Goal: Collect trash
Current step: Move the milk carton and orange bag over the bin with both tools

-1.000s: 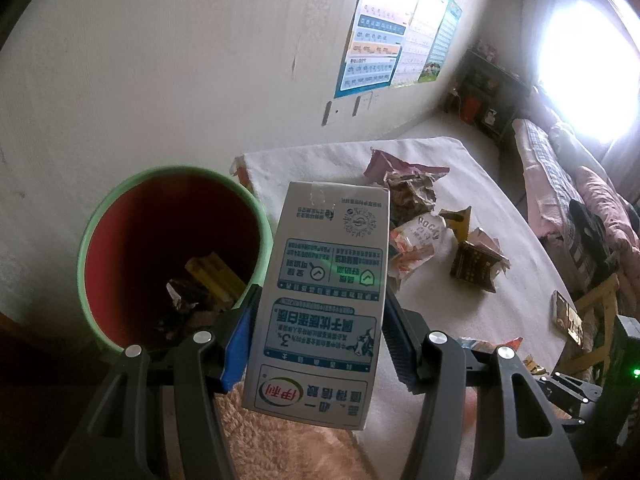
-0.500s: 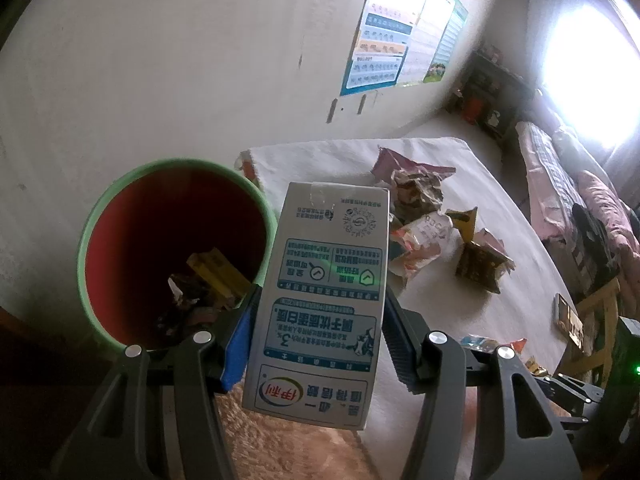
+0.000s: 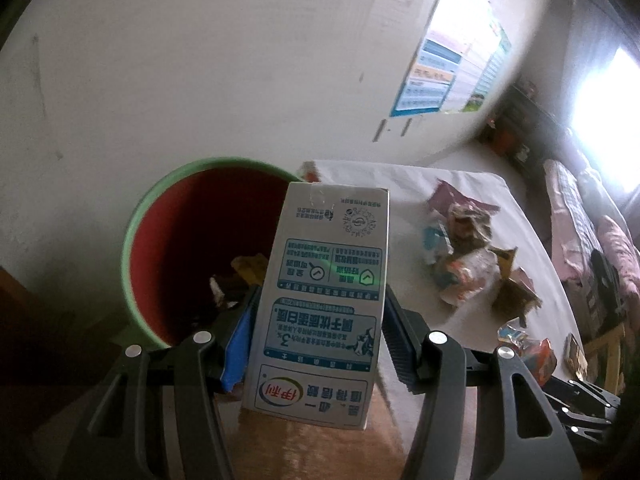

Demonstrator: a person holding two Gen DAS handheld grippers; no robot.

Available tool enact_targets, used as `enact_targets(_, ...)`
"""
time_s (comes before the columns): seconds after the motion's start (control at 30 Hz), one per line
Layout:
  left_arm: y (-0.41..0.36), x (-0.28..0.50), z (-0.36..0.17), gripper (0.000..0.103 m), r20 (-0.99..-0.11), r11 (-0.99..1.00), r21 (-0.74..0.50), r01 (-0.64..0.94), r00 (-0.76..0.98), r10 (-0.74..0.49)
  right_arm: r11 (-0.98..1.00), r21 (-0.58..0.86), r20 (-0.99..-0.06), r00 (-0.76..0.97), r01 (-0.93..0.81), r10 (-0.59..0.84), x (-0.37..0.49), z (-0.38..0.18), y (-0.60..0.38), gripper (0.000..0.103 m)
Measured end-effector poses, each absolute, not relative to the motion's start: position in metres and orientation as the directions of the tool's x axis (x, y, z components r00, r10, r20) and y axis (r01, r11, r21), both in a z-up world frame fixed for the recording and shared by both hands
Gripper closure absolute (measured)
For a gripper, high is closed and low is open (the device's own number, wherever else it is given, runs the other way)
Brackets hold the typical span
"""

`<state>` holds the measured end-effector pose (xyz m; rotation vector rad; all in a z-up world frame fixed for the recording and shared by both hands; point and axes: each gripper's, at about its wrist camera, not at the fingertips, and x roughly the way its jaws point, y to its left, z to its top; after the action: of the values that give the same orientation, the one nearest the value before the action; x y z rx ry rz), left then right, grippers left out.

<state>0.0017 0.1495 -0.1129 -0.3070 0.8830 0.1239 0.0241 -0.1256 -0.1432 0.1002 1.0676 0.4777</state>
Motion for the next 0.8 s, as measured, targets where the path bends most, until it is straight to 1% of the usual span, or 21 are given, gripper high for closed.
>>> enact_targets(0.4, 0.198, 0.0, -0.135, 0.048, -0.801, 0.921, -0.209, -0.329, 0.597, 0.032, 0.831, 0.371, -0.78, 0.347, -0.414, 0.521, 0.063, -0.121, -0.046, 0.057)
enact_targets(0.6, 0.214, 0.009, -0.14, 0.048, -0.808, 0.914, -0.206, -0.35, 0.588, 0.043, 0.794, 0.457, -0.747, 0.312, -0.4, 0.587, 0.1, -0.114, -0.009, 0.057)
enact_targets(0.8, 0.223, 0.013, -0.143, 0.048, -0.812, 0.909, -0.205, -0.362, 0.582, 0.048, 0.778, 0.489, -0.744, 0.276, -0.395, 0.608, 0.12, -0.117, 0.019, 0.057)
